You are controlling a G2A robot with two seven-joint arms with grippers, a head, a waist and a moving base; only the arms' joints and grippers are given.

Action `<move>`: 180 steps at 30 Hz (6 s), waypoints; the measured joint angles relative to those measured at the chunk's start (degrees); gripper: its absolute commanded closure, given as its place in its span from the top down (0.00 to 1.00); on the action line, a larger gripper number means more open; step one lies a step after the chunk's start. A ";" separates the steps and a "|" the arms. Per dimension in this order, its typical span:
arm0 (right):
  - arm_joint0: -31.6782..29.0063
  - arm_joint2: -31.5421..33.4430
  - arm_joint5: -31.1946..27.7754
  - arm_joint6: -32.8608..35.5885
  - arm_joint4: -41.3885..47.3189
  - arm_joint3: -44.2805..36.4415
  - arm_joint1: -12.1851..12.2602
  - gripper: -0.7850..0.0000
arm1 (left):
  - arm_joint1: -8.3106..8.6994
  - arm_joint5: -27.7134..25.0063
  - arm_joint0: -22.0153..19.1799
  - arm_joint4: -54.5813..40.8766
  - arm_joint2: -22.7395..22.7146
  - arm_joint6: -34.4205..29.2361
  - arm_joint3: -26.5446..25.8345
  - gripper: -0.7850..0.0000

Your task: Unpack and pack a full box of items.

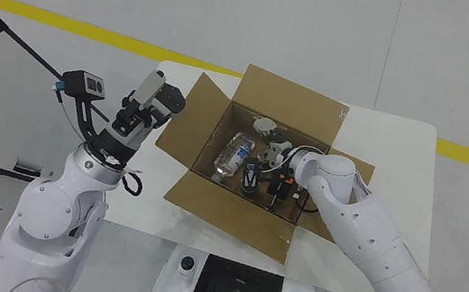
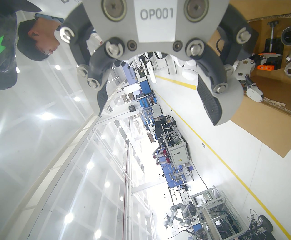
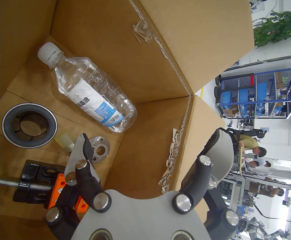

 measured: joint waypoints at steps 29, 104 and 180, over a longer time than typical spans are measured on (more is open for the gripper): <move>0.00 0.00 0.00 -0.01 0.00 0.00 0.00 1.00 | 0.00 0.00 0.00 0.00 0.00 0.00 0.00 1.00; 11.26 -16.89 6.90 -1.56 -5.01 24.14 -9.73 0.82 | 0.00 0.00 0.00 0.00 0.00 0.00 0.00 1.00; 11.73 -14.33 15.99 -12.95 -2.03 33.05 -13.36 0.00 | 0.00 0.00 0.00 0.00 0.00 0.00 0.00 1.00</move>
